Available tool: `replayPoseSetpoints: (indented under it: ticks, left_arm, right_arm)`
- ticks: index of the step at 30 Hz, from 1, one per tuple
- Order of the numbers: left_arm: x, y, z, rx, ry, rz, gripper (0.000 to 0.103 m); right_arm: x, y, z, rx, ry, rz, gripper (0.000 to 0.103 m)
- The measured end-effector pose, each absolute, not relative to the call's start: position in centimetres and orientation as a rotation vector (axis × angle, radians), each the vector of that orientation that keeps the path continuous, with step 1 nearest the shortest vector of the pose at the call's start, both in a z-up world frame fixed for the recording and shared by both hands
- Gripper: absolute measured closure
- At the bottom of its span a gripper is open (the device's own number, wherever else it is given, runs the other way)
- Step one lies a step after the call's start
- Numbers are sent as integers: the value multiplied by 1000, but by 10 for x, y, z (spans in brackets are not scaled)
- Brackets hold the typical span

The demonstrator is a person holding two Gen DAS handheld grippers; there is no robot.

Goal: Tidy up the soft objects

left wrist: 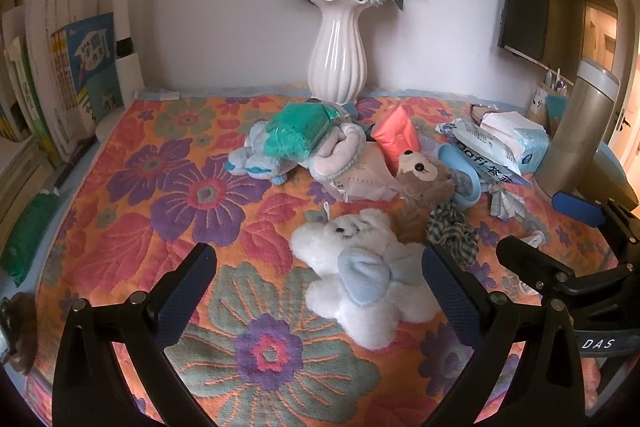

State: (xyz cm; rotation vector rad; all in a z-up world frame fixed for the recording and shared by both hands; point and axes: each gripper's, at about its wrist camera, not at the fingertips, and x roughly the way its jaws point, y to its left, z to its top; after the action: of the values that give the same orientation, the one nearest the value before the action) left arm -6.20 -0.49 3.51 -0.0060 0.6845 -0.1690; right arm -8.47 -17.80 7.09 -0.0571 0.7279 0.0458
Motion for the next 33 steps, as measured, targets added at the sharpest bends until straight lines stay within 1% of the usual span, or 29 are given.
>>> replayPoseSetpoints:
  ticks: [23,33]
  left_arm:
    - [-62,-4,35,-11,686,-170,1]
    - [-75,42,36,-177,749,-174,1]
  right_arm:
    - [-84,-177,70,-58,731,43,0]
    - [-89,-191,73,7,738,48,0]
